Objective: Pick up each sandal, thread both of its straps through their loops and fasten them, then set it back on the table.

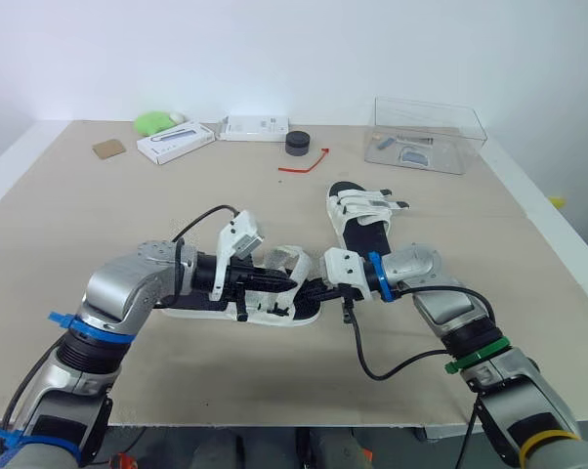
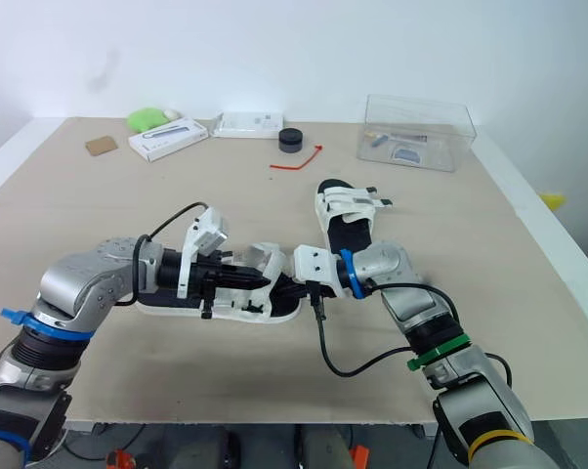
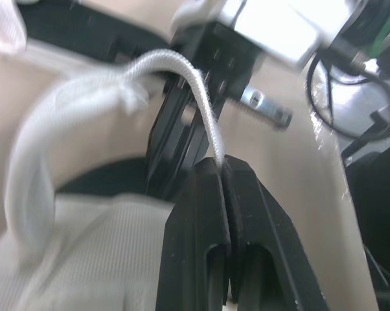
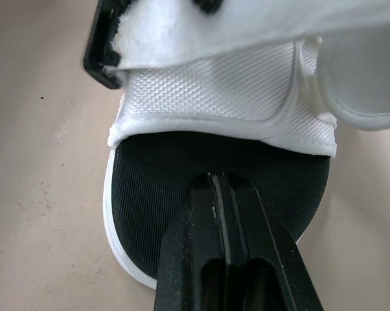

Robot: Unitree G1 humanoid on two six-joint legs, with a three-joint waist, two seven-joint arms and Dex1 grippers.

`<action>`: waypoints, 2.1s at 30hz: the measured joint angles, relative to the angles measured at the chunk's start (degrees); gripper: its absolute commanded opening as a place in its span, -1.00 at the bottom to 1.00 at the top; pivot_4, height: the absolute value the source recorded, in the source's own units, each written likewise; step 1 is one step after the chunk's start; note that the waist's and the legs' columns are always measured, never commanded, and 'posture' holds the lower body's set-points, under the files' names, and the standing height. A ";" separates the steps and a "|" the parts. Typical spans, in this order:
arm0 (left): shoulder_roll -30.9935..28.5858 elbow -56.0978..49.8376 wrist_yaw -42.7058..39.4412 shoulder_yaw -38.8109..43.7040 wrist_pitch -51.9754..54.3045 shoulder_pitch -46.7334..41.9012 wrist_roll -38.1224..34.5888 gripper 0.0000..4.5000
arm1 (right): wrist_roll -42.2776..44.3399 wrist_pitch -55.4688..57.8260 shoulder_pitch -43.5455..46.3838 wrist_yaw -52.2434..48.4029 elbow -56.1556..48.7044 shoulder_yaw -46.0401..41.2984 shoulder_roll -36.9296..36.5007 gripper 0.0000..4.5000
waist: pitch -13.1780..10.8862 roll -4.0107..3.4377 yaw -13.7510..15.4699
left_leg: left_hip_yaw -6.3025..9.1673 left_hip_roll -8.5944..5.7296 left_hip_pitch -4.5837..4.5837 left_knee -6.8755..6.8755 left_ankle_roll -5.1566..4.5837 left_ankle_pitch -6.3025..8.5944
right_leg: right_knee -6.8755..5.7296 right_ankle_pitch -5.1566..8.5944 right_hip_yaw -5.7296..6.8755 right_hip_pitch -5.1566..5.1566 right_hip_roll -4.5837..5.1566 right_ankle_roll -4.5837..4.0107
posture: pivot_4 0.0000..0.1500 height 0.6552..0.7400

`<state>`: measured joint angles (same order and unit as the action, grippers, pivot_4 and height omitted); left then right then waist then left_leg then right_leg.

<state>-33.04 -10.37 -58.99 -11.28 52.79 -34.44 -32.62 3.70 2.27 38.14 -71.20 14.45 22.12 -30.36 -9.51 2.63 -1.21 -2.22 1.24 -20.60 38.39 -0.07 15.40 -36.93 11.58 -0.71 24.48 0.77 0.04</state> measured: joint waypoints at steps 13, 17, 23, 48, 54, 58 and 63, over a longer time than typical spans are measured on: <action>-1.78 0.37 -1.86 -0.54 -2.92 0.93 1.04 -0.98 | 0.00 0.00 0.16 -0.15 0.13 0.05 0.01 -1.00 | 0.00 0.00 0.01 | 0.00 0.02 0.00 -0.01 0.00 0.00 | 0.01 0.02 0.01 0.00 0.00 -0.03 | 1.00 1.00; -3.48 -0.95 -5.70 -0.64 -2.54 1.80 -0.85 -0.98 | 0.00 0.00 0.19 -0.18 0.12 0.05 0.01 -1.00 | -0.01 -0.01 0.00 | -0.01 0.03 -0.01 -0.01 0.01 0.01 | 0.03 0.02 0.01 0.01 -0.01 -0.03 | 1.00 1.00; -4.78 -1.88 -7.85 -0.67 -1.37 2.22 -1.79 -0.98 | 0.00 0.00 0.38 -0.31 0.15 0.11 0.00 -1.00 | -0.02 -0.02 0.00 | 0.00 0.04 -0.01 -0.03 0.01 0.02 | 0.04 0.03 0.02 0.03 -0.02 -0.04 | 1.00 1.00; -1.12 3.69 -4.84 2.28 -1.21 -5.39 -2.51 0.37 | -0.02 -0.01 0.45 -0.37 0.36 0.02 -0.03 -1.00 | -0.06 0.00 0.01 | 0.00 0.04 -0.03 -0.02 0.00 0.01 | 0.09 0.00 0.03 0.01 -0.02 0.02 | 1.00 1.00; 0.65 7.25 -3.98 1.87 -1.99 -7.05 -0.98 0.13 | -0.02 -0.05 0.48 -0.31 0.36 0.06 0.02 -1.00 | -0.07 0.00 0.01 | 0.01 0.04 -0.03 -0.02 0.00 0.01 | 0.09 -0.01 0.03 0.01 -0.03 0.02 | 1.00 1.00; 0.52 7.57 -5.15 0.37 -3.56 -7.10 0.23 -0.66 | -0.02 -0.04 0.44 -0.29 0.30 0.03 0.01 -1.00 | -0.07 0.00 0.01 | 0.00 0.04 -0.04 -0.02 0.00 0.01 | 0.09 0.00 0.02 0.01 -0.02 0.01 | 1.00 1.00; -1.64 6.69 -7.58 -1.46 -5.59 -4.87 1.44 -0.91 | -0.02 -0.03 -0.13 0.06 -0.33 -0.09 -0.03 -1.00 | -0.08 -0.01 0.01 | 0.01 0.05 -0.04 -0.05 0.01 0.01 | 0.09 0.02 0.03 0.02 -0.03 -0.02 | 1.00 1.00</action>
<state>-34.67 -3.68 -66.56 -12.74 47.20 -39.31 -31.17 3.67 2.24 38.00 -71.14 14.12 22.03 -30.40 -9.59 2.62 -1.20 -2.21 1.29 -20.63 38.34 -0.06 15.42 -36.84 11.59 -0.68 24.51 0.74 0.02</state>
